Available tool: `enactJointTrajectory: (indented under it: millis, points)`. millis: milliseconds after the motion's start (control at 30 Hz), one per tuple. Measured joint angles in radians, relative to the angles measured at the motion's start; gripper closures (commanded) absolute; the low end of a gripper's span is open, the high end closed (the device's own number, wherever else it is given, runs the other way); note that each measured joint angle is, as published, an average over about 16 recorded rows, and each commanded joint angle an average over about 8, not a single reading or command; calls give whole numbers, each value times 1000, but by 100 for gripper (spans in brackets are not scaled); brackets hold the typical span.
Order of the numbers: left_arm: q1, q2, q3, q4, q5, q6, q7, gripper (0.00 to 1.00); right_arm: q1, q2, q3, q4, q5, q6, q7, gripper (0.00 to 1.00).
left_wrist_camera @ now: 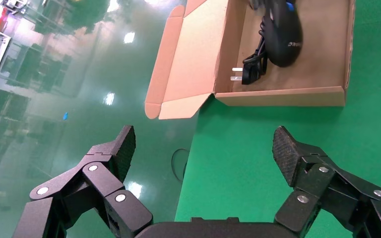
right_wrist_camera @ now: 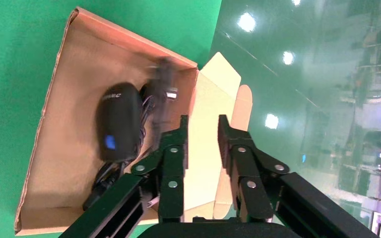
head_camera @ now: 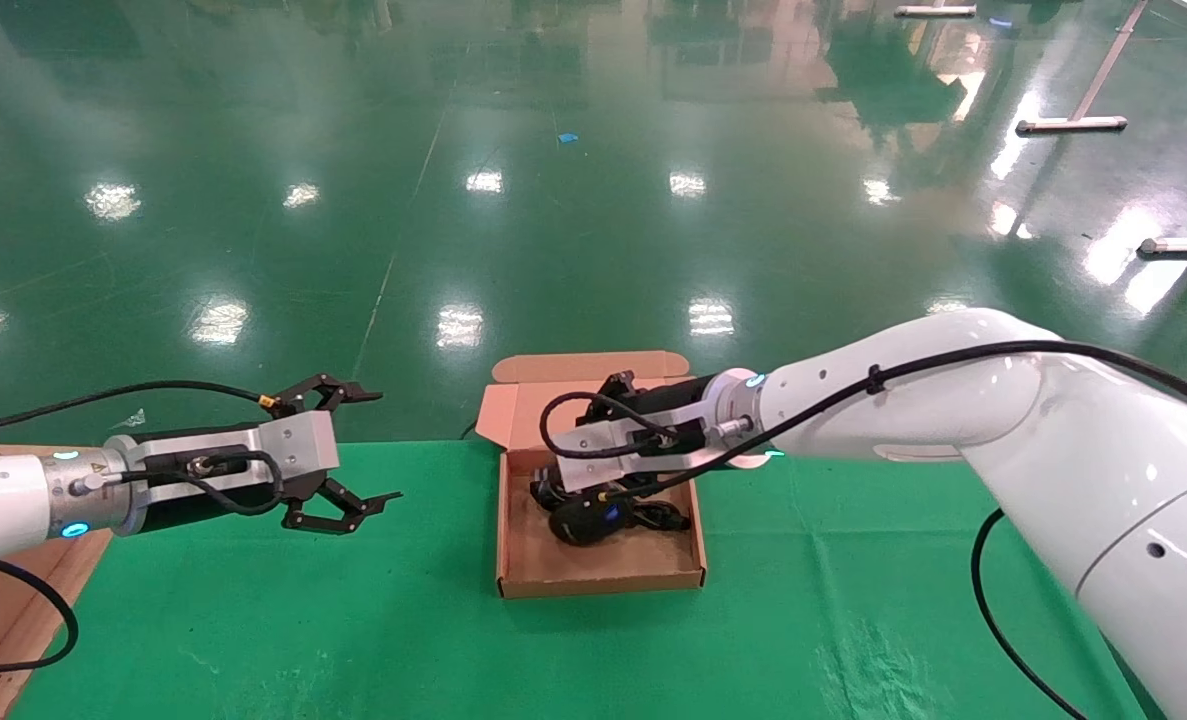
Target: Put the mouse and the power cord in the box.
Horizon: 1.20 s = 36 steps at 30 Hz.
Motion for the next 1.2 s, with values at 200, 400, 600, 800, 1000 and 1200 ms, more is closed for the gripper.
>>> enactJointTrajectory:
  millis: [200,400,600,800,1000,1200]
  points:
    - [8,-7,-10,-21,-1,5,-21,0,-14,21,28,16,21,-25,13,0]
    - [35,-26,-44,-78,-14,29,-79,0,-54,70,80,62,76,-70,51,0]
    - [81,-58,-102,-171,-36,70,-172,0,-113,142,154,130,158,-133,106,0]
    - [131,-93,-164,-272,-61,114,-273,0,-176,219,231,203,245,-200,165,0]
    - [182,-128,-228,-375,-85,159,-376,0,-239,296,310,276,333,-268,225,0]
    - [233,-163,-291,-477,-110,204,-479,0,-303,373,388,349,421,-336,285,0]
